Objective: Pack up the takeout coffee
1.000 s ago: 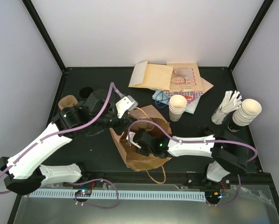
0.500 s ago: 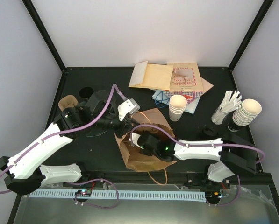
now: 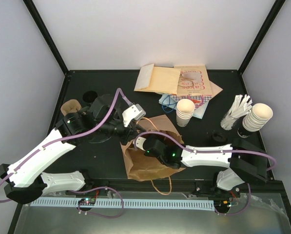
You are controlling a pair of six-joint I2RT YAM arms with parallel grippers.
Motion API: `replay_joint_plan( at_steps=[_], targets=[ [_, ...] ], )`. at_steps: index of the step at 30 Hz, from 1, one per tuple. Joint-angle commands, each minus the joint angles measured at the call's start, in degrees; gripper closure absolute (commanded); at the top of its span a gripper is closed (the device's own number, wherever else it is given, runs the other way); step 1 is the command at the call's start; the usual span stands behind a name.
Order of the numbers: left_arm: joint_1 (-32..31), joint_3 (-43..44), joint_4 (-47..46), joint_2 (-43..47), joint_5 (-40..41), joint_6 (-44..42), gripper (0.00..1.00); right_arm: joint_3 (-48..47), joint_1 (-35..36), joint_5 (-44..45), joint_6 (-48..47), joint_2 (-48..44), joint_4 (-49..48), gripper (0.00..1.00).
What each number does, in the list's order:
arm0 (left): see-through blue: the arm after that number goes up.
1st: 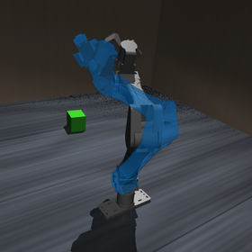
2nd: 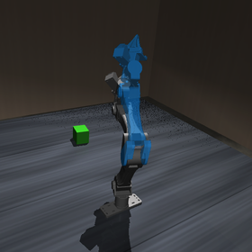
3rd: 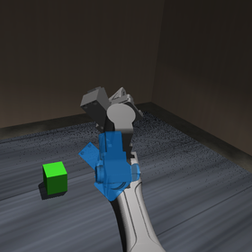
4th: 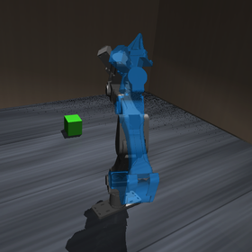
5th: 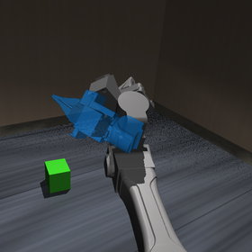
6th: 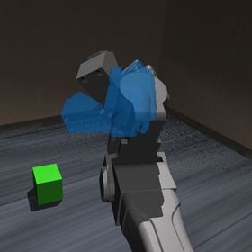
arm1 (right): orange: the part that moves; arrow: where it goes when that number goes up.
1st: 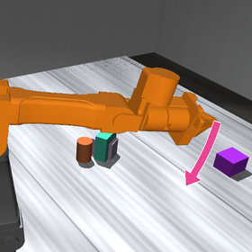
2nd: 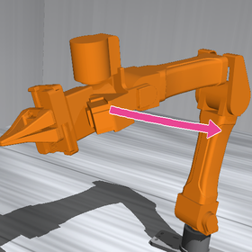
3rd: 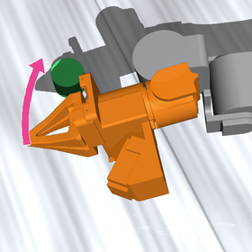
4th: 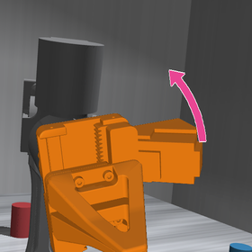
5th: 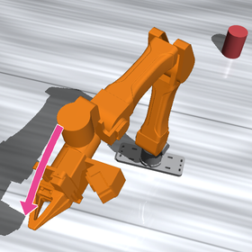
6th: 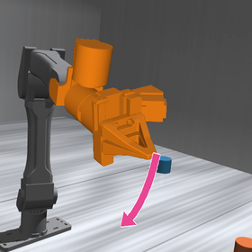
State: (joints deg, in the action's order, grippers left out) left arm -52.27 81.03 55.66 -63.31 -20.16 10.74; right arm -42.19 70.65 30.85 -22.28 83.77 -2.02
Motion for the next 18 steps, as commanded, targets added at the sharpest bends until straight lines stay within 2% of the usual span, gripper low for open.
replay_joint_plan(
  at_steps=[1, 6, 14, 18],
  targets=[
    [-0.5, -0.5, -1.5, 1.8, -3.4, 0.5, 0.98, -4.4, -1.0, 3.8, -2.6, 4.2, -1.0, 0.99],
    [-0.6, -1.2, -1.6, 2.7, -3.3, 0.3, 0.98, -6.4, -1.6, 1.6, -1.9, 7.7, 2.6, 0.99],
    [-0.6, -2.3, -1.4, 3.7, -2.8, 0.1, 0.98, -5.5, -1.4, -7.6, 5.8, 5.4, 13.5, 0.99],
    [-0.6, -2.5, -1.5, 3.6, -2.9, -0.1, 0.98, -2.3, -1.3, -11.0, 8.8, 4.3, 13.3, 0.99]
  ],
)
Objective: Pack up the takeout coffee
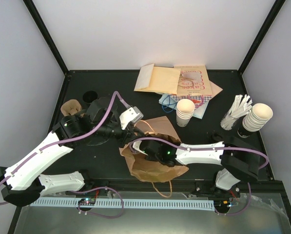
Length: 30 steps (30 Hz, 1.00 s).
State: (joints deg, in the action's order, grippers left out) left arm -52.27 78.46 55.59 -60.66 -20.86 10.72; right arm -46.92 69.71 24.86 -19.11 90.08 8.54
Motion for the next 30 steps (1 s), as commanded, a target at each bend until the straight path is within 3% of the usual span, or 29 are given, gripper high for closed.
replay_joint_plan(
  at_steps=[1, 11, 20, 27, 30],
  targets=[
    [-0.6, 0.1, -1.5, 1.0, -2.3, -0.1, 0.98, 2.7, -0.4, -4.6, 6.0, -1.8, 2.5, 0.99],
    [-0.6, 0.0, -1.7, 0.7, -2.9, 0.4, 0.98, 0.2, -0.5, -1.7, 5.7, 3.5, 1.5, 0.99],
    [-0.6, 0.8, -3.2, 1.0, -6.3, 1.5, 0.98, -3.7, -1.9, 8.1, -1.0, 8.3, -7.7, 0.99],
    [-0.5, 0.4, -2.6, 1.1, -5.5, 1.3, 0.98, -4.6, -2.7, 5.2, -2.3, 0.1, -4.5, 0.99],
    [-0.5, -0.5, -2.6, 0.5, -5.8, 0.7, 0.98, -3.8, -2.5, 2.5, -1.3, -4.5, -1.9, 0.92]
  ],
)
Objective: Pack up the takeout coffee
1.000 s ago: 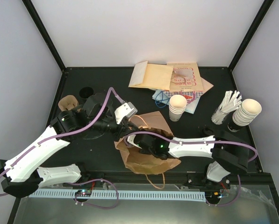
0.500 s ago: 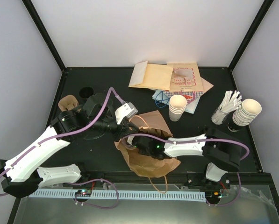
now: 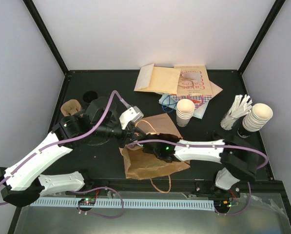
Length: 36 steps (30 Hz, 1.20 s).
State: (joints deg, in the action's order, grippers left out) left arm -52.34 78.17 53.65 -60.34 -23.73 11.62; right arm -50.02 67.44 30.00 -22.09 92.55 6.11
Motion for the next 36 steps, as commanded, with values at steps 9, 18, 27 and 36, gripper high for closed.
replay_joint_plan(
  at_steps=[9, 18, 27, 36],
  targets=[
    [-0.5, 0.3, 0.0, -2.3, -5.0, -1.0, 0.98, 3.0, 0.8, -11.7, 3.0, -12.7, 5.0, 0.97],
    [-0.6, -0.2, -0.8, -2.2, -5.4, -0.4, 0.98, 9.8, 5.5, -12.5, 3.0, -11.4, 3.4, 0.99],
    [-1.1, -1.7, -1.3, -1.9, -8.4, -0.5, 0.98, 6.7, 7.0, -10.1, -1.0, -3.5, 0.8, 0.99],
    [-1.2, -3.0, -2.1, -1.9, -14.4, 0.0, 0.98, 1.6, 6.8, 0.0, -3.8, 4.6, -2.7, 0.99]
  ],
)
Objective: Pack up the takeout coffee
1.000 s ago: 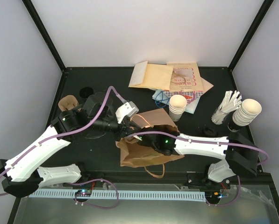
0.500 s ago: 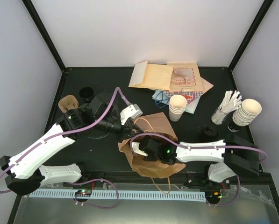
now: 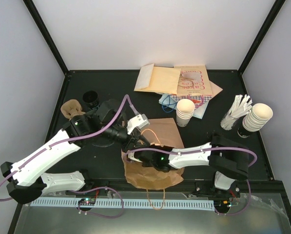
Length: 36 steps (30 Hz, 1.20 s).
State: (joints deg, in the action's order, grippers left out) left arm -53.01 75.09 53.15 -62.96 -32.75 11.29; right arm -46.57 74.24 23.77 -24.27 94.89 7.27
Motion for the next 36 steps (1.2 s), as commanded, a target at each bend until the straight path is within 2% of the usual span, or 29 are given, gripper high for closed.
replay_joint_plan(
  at_steps=[1, 9, 20, 24, 30, 36],
  targets=[
    [-0.5, 0.1, -1.6, 0.8, -5.6, 0.4, 0.99, -2.2, -0.1, 7.6, -2.0, 2.8, -4.3, 0.99],
    [-0.5, 0.8, -2.7, 1.6, -7.9, 2.0, 0.98, -4.8, -4.6, 9.8, -3.3, 6.0, -5.1, 0.99],
    [-0.1, 2.6, 0.0, 1.1, -7.3, 2.6, 0.98, -2.7, -5.4, 12.9, -8.4, 0.8, -9.7, 0.99],
    [0.1, 2.9, 0.8, 0.6, -5.2, 2.5, 0.98, -2.8, -5.4, 10.6, -8.3, -1.5, -7.3, 0.99],
    [0.2, 2.8, 1.7, 0.2, -1.2, 2.9, 0.98, -7.8, -5.3, 1.1, -0.8, -3.1, 6.1, 0.98],
    [0.2, 0.5, 0.3, 0.7, 0.1, 3.9, 0.98, -4.7, -4.8, -6.7, 5.7, -7.2, 10.0, 0.91]
  ],
)
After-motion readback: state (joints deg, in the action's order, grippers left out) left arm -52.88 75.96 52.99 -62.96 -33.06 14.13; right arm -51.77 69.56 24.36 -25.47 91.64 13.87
